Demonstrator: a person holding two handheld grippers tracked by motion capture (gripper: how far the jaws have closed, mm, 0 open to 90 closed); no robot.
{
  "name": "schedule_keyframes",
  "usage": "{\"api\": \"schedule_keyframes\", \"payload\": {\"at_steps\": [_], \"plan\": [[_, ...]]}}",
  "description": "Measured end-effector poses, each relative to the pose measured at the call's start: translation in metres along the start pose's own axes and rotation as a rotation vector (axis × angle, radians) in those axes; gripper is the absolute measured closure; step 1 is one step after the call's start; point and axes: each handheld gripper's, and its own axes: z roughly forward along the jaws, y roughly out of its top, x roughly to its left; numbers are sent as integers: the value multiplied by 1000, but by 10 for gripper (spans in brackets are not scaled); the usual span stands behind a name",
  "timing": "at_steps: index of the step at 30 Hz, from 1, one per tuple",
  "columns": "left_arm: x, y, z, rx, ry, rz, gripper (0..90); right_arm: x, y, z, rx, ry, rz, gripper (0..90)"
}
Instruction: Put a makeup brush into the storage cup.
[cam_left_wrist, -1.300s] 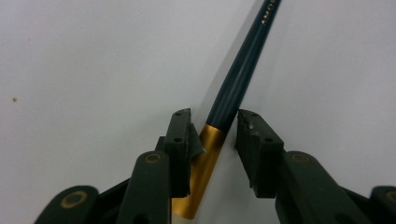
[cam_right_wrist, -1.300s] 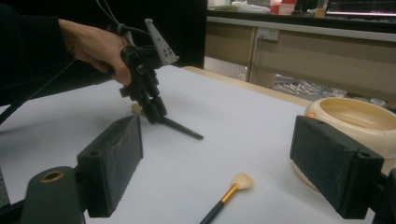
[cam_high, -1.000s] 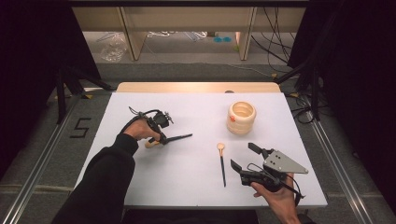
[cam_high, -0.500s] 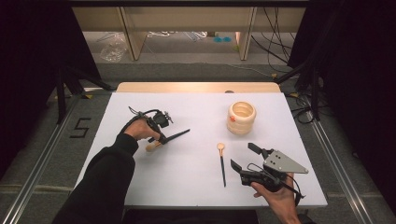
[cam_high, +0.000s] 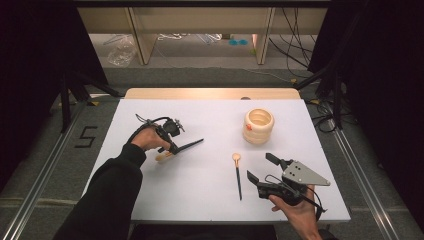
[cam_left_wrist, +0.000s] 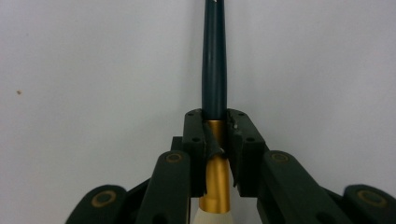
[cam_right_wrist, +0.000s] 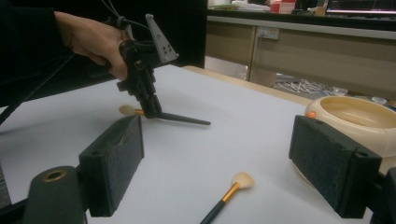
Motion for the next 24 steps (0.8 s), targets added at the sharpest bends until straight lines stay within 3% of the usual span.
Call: {"api": "schedule_keyframes", "payload": {"at_steps": [11,14,15,19,20,24], "plan": [[-5,-1,-18,-79,16,4,784,-1,0,0,5,-3,-1,188],[-9,-2,-24,-148,27,-28,784,-1,0,0,5,-3,-1,188],[-9,-2,-27,-156,37,-15,784,-1,0,0,6,-4,-2,188],[-15,-3,-37,-242,46,-42,784,-1,0,-1,10,-12,-10,188],[-16,-4,-41,-260,53,-43,784,-3,0,0,-3,-19,-31,188],[-20,-6,-56,-320,67,-27,784,-1,0,-1,9,-12,-8,188]]}}
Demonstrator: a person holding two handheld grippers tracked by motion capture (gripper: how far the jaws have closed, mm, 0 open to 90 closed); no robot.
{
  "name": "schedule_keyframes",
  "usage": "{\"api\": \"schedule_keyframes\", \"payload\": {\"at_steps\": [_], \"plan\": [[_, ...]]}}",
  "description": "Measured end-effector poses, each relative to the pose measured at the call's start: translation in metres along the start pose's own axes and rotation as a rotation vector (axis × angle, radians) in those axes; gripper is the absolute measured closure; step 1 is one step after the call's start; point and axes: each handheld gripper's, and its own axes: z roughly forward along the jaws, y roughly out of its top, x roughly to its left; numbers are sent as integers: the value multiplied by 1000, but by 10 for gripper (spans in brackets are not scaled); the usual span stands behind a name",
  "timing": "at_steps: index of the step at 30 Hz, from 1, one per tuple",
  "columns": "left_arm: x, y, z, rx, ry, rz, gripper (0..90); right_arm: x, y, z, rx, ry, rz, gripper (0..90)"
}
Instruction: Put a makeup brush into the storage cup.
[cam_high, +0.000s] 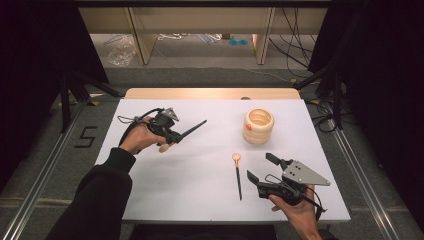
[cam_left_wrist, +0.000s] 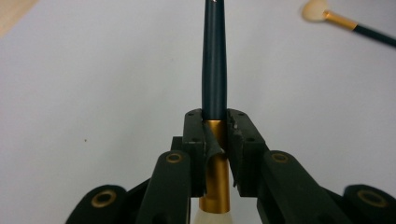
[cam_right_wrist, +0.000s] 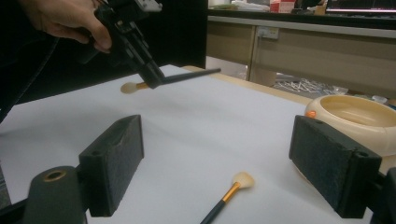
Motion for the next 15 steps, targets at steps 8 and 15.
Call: {"api": "schedule_keyframes", "payload": {"at_steps": [8,15], "plan": [[-17,3,-19,-128,18,2,784,0,0,0,1,-1,-1,188],[-34,3,-32,-197,17,26,784,0,0,0,-4,-7,-1,188]]}}
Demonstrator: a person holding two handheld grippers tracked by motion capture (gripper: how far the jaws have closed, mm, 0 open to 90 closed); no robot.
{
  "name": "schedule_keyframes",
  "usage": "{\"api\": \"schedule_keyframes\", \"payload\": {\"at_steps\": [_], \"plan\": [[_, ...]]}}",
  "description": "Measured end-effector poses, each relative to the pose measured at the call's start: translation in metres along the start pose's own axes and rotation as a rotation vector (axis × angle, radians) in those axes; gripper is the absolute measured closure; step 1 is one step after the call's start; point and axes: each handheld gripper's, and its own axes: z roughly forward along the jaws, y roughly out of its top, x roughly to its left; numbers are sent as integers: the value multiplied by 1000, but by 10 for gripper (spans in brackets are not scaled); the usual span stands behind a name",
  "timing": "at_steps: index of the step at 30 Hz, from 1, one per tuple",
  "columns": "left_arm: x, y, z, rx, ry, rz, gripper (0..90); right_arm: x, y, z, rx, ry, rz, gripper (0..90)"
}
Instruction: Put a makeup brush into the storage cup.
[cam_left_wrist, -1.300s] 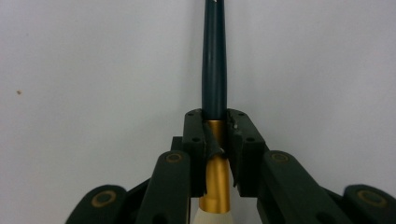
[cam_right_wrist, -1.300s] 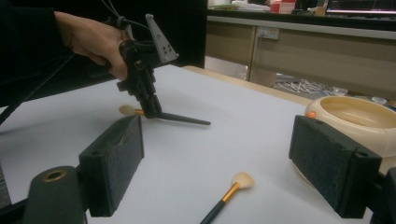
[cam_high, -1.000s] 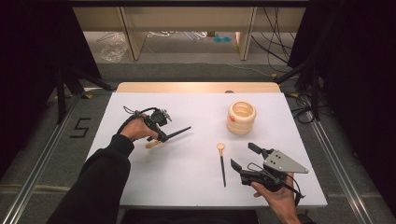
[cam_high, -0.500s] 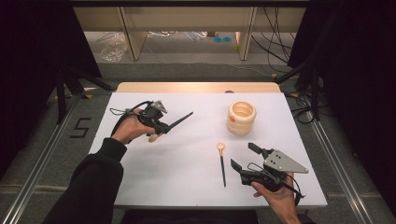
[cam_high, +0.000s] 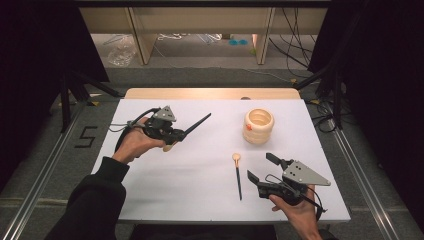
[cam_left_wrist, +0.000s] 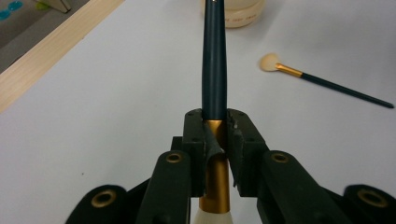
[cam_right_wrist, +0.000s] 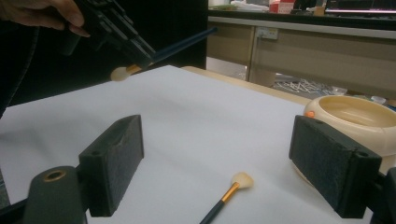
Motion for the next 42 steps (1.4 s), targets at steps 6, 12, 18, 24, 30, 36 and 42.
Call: {"api": "schedule_keyframes", "payload": {"at_steps": [6,12,18,24,30,36,42], "plan": [[-18,-3,-11,-59,2,15,784,0,0,0,0,4,2,188],[-26,-7,-16,-120,10,-10,784,0,0,0,1,5,3,188],[-29,-9,-23,-186,26,-34,784,0,0,0,-1,0,3,188],[-32,-17,-32,-314,62,-99,784,0,0,0,-1,1,2,188],[-38,-21,-40,-364,72,-112,783,0,0,0,1,3,2,188],[-47,-24,-41,-400,70,-127,784,0,0,0,-4,3,-8,188],[-54,-29,-44,-441,66,-134,784,0,0,0,-4,0,-5,188]]}}
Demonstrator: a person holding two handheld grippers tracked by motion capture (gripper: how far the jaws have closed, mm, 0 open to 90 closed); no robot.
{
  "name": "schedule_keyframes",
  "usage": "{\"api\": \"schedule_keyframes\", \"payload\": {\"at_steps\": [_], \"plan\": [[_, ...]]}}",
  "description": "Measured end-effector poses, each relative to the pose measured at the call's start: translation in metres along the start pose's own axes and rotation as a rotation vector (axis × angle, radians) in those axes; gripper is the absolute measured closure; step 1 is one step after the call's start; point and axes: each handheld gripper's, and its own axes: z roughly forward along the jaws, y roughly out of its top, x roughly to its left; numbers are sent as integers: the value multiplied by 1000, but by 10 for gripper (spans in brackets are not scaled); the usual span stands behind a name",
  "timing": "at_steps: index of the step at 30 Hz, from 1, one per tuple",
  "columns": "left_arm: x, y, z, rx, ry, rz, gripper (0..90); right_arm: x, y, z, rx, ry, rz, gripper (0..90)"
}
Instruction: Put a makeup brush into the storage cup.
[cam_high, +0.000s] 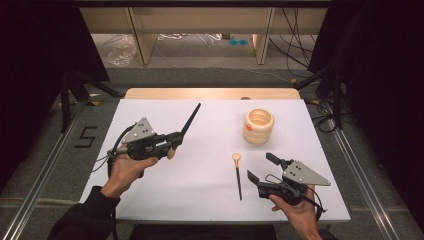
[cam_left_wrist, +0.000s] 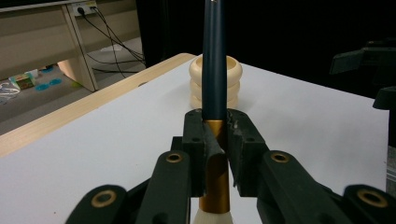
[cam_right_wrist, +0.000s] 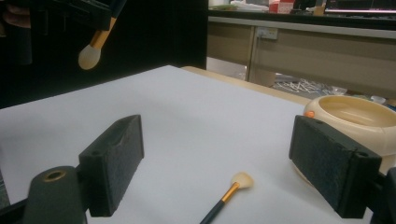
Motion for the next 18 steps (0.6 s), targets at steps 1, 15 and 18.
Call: {"api": "schedule_keyframes", "payload": {"at_steps": [1,15,18], "plan": [[-1,-1,-1,-12,6,-4,784,0,0,0,0,0,0,188],[-24,3,-11,-62,57,174,784,0,0,-1,8,5,9,188],[-30,4,-11,-57,68,244,784,-1,0,-1,4,1,1,188]]}}
